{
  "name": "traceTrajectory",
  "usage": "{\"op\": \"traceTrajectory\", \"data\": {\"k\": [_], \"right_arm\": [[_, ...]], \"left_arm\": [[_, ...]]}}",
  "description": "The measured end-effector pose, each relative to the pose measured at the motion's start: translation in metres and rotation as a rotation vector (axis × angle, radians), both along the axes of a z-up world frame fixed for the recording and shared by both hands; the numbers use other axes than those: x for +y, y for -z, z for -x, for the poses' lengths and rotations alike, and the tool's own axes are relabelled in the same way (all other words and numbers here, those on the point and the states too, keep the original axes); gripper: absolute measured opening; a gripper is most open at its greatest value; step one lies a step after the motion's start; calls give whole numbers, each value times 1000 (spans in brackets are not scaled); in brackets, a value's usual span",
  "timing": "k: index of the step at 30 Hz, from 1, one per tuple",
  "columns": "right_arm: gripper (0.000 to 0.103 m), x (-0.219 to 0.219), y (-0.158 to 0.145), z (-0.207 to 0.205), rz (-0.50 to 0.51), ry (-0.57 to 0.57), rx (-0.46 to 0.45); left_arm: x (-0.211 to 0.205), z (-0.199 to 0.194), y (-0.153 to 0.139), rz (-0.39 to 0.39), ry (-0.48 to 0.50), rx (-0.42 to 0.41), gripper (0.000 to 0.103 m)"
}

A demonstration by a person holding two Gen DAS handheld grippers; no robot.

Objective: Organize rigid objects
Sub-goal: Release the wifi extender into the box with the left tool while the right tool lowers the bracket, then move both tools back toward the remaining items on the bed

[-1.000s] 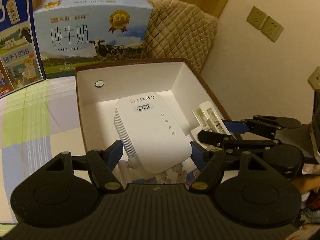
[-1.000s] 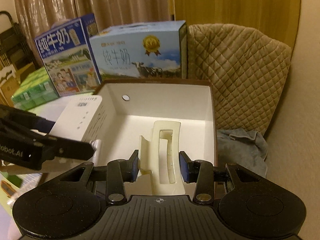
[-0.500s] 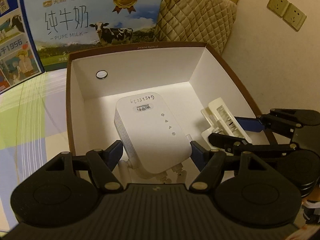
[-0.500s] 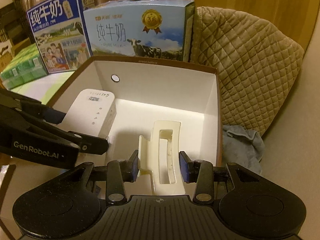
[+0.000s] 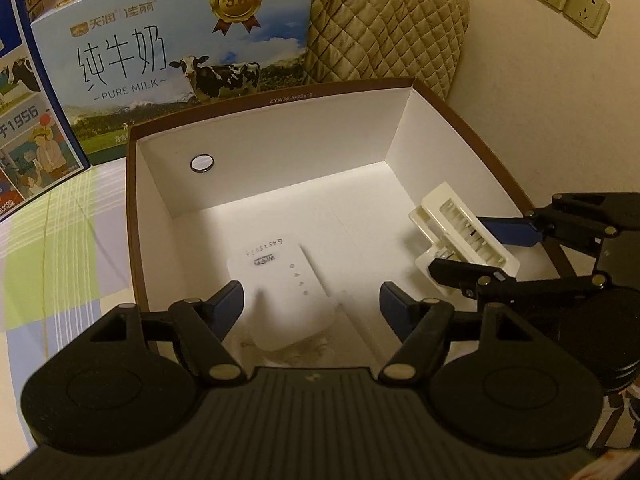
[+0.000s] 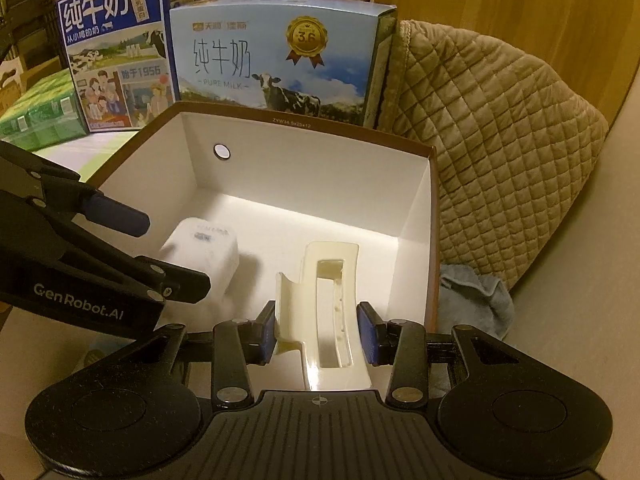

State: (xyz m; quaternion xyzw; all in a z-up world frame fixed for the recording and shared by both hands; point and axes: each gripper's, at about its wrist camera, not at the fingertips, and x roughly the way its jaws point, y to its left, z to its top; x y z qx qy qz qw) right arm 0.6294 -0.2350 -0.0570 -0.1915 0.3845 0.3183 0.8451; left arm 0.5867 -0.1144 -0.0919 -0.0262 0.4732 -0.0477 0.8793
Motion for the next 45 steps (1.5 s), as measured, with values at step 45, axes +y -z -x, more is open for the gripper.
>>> {"op": "traceTrajectory", "data": {"k": [45], "right_arm": [[62,-53,-66,111,-265,145,43]], "left_arm": [[53,157,-79,106,-90,-119,71]]}}
